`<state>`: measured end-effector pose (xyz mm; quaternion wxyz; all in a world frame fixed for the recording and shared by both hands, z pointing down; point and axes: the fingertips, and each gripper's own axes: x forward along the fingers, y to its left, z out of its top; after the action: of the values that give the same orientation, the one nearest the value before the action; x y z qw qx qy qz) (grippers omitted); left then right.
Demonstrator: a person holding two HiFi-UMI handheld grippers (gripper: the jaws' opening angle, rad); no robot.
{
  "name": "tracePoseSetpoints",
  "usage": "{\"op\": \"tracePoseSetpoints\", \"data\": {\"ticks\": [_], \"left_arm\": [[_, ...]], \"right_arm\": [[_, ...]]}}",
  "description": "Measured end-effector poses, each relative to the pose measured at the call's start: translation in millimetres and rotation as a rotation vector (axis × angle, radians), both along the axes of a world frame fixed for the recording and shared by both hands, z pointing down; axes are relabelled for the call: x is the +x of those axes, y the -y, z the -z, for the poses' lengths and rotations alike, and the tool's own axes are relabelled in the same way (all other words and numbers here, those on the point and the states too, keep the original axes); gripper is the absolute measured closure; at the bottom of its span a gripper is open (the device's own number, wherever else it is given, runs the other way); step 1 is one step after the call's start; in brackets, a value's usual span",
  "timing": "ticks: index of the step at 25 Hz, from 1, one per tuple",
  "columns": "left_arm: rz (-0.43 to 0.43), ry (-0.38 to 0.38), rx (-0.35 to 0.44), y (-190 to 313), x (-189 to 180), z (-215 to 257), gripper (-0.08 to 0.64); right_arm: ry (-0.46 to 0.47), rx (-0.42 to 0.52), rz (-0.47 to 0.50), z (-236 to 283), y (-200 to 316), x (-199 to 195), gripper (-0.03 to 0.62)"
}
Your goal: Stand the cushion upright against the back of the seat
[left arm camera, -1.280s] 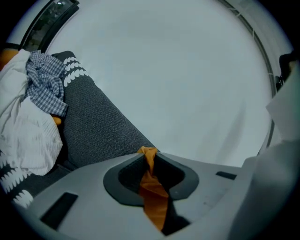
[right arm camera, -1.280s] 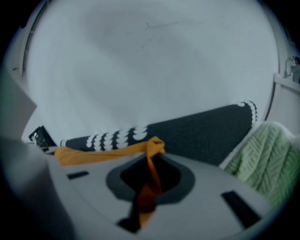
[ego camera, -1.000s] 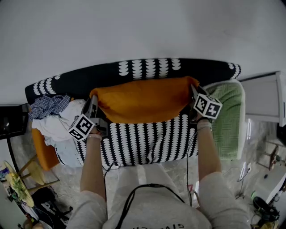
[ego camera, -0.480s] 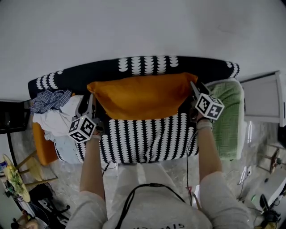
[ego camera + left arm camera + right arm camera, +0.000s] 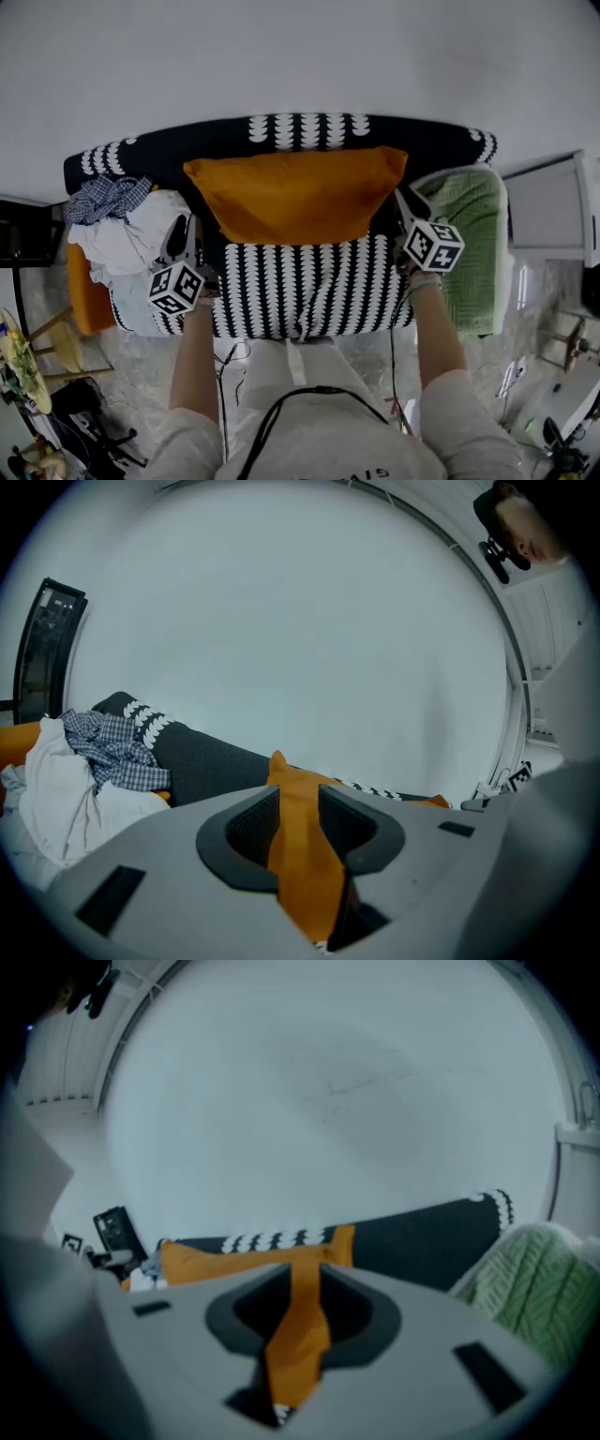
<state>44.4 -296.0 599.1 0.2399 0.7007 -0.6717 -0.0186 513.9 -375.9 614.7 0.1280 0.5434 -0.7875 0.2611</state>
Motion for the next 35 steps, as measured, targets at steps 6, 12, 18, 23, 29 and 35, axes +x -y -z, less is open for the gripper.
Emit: {"op": "tracePoseSetpoints", "data": {"ticks": [6, 12, 18, 23, 29, 35], "left_arm": [[-0.107, -0.061, 0.024, -24, 40, 13, 0.443], [-0.210, -0.109, 0.073, -46, 63, 43, 0.521], [-0.318, -0.170, 0.119, -68, 85, 72, 0.535], [-0.410, -0.207, 0.130, -98, 108, 95, 0.535], [-0.495, -0.253, 0.114, -139, 127, 111, 0.535], [-0.572, -0.286, 0.120, -173, 148, 138, 0.535]], "right_arm": [[0.023, 0.033, 0.117, 18, -36, -40, 0.546], [0.088, 0.072, 0.245, 52, -78, -83, 0.558], [0.129, 0.090, 0.289, 81, -133, -110, 0.565], [0.154, 0.073, 0.318, 99, -186, -134, 0.566], [0.166, 0.072, 0.372, 120, -242, -170, 0.566], [0.188, 0.100, 0.407, 149, -275, -189, 0.566]]}}
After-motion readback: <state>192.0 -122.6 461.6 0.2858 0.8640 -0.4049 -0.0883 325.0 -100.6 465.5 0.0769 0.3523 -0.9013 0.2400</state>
